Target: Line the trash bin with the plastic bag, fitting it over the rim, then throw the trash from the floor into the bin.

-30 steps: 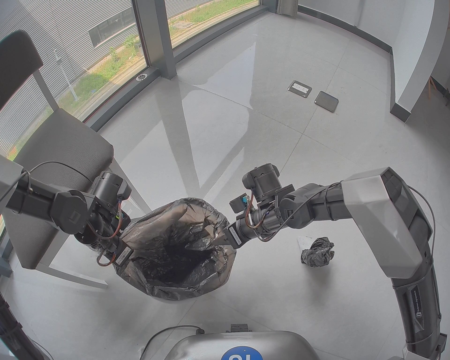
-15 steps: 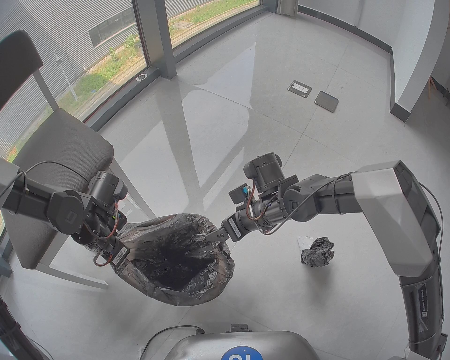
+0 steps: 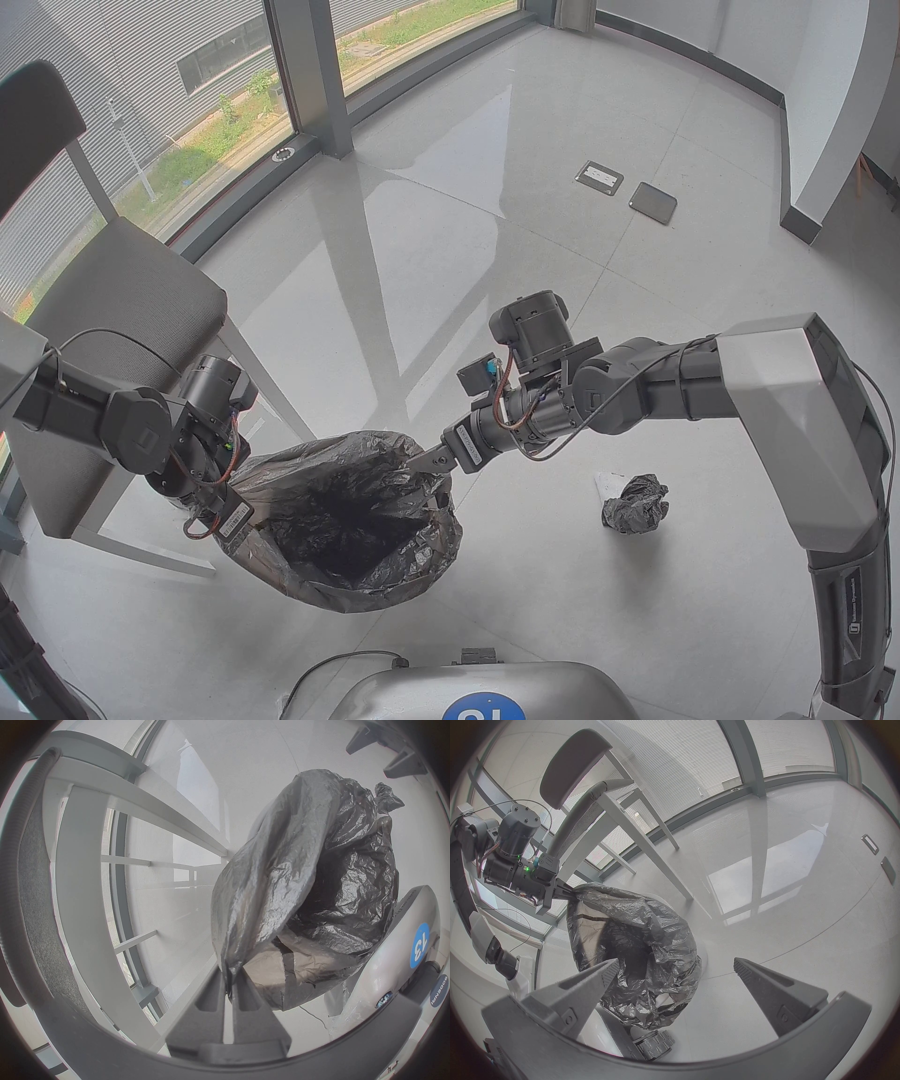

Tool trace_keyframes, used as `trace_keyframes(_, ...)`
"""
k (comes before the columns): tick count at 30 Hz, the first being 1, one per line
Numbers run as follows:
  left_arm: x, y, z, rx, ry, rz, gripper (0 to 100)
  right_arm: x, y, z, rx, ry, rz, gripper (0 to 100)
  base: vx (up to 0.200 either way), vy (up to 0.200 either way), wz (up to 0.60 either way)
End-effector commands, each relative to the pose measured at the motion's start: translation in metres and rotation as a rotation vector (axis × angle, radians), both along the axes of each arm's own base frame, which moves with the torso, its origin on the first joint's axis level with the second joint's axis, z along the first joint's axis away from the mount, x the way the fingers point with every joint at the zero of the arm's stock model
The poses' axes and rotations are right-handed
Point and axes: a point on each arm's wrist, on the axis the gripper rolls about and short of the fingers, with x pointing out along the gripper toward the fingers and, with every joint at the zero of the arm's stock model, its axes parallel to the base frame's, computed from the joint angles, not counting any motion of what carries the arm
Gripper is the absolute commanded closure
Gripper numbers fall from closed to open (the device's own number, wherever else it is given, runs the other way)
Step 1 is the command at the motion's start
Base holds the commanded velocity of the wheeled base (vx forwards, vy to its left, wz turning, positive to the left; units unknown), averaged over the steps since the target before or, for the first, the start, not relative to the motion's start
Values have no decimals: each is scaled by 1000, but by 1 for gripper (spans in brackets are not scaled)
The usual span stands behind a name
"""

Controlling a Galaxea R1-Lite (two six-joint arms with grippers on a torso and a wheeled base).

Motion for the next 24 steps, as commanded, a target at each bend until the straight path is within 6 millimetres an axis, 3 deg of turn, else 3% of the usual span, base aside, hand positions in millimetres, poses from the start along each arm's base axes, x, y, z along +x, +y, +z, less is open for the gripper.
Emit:
trace_keyframes(1,0,1,-2,5,12,2,100,-1,0,2,3,-4,2,0,0,0,0)
trace_keyframes(2,-1,1,-3,5,15,2,100,-1,0,2,3,-4,2,0,0,0,0)
trace_keyframes(3,-1,0,-4,6,16,1,0,-1,0,2,3,-3,1,0,0,0,0)
trace_keyframes(16,3,-2,-1,6,-9,3,0,-1,1,3,7,-8,1,0,0,0,0)
trace_keyframes(24,15,-37,16,-42,-104,-91,0,-3,0,20,31,-41,2,0,0,0,0)
